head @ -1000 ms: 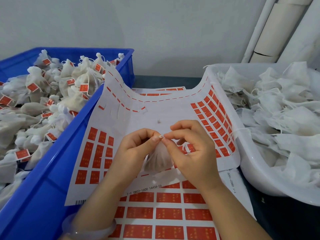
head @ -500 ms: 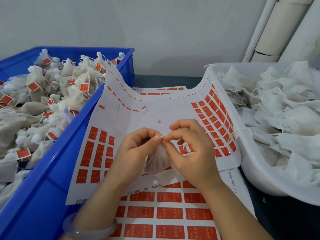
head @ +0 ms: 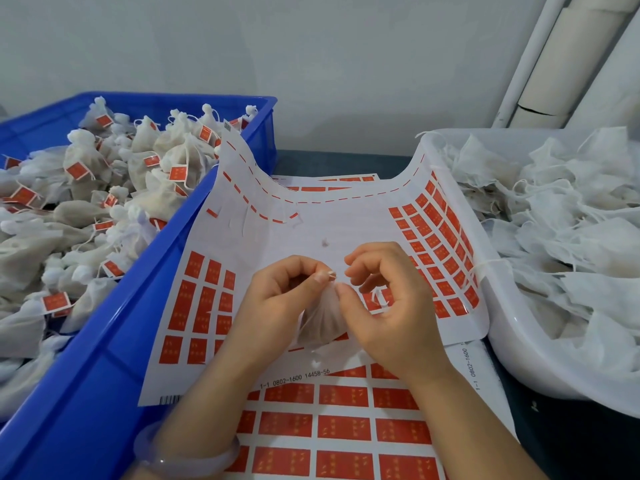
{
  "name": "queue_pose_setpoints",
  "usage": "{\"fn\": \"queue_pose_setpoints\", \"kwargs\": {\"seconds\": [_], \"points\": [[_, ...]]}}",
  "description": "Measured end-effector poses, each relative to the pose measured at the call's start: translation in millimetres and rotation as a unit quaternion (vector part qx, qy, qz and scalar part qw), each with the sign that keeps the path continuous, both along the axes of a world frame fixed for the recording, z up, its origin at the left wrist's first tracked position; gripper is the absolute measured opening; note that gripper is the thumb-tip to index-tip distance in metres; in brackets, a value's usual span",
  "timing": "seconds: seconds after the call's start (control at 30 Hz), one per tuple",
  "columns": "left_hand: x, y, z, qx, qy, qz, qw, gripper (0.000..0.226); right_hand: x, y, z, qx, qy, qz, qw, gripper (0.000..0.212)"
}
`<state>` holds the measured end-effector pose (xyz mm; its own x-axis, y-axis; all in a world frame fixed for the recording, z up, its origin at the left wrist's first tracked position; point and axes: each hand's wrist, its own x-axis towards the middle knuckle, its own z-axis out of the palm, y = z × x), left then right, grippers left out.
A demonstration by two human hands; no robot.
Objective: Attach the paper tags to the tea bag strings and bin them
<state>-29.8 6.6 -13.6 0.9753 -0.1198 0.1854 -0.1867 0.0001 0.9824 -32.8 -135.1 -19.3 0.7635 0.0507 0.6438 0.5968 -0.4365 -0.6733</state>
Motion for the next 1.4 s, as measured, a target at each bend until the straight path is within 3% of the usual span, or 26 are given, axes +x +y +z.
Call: {"fn": "queue_pose_setpoints", "kwargs": {"seconds": [0.47, 0.7, 0.9, 1.1, 1.2, 1.4], "points": [[-0.2, -0.5, 1.4, -0.008, -0.012, -0.014, 1.0, 0.018, 1.6, 0.1, -2.0, -0.033, -0.064, -0.054, 0.996, 0.007], [-0.2, -1.2, -0.9, 0.044, -0.017, 0.015, 0.999, 0.016, -0.6, 2.3, -1.3, -0.033, 0.005, -0.025, 0.999, 0.004], [0.7, -1.2, -3.8, 0.054, -0.017, 0.047, 0.997, 0.02, -2.0, 0.8, 0.6, 0.042, 0.058, -0.029, 0.997, 0.003], [2.0, -1.0, -3.7, 0.054, -0.024, 0.063, 0.996, 0.023, -3.5, 1.9, 3.4, 0.033, 0.082, -0.007, 0.996, 0.021], [1.4, -0.7, -1.7, 0.04, -0.023, 0.046, 0.998, 0.019, -2.1, 3.2, 2.0, -0.005, 0.062, -0.018, 0.998, 0.029], [0.5, -1.1, -1.0, 0.041, -0.024, 0.031, 0.998, 0.013, 0.2, 0.2, 0.4, -0.03, -0.005, -0.039, 0.999, 0.014]]}}
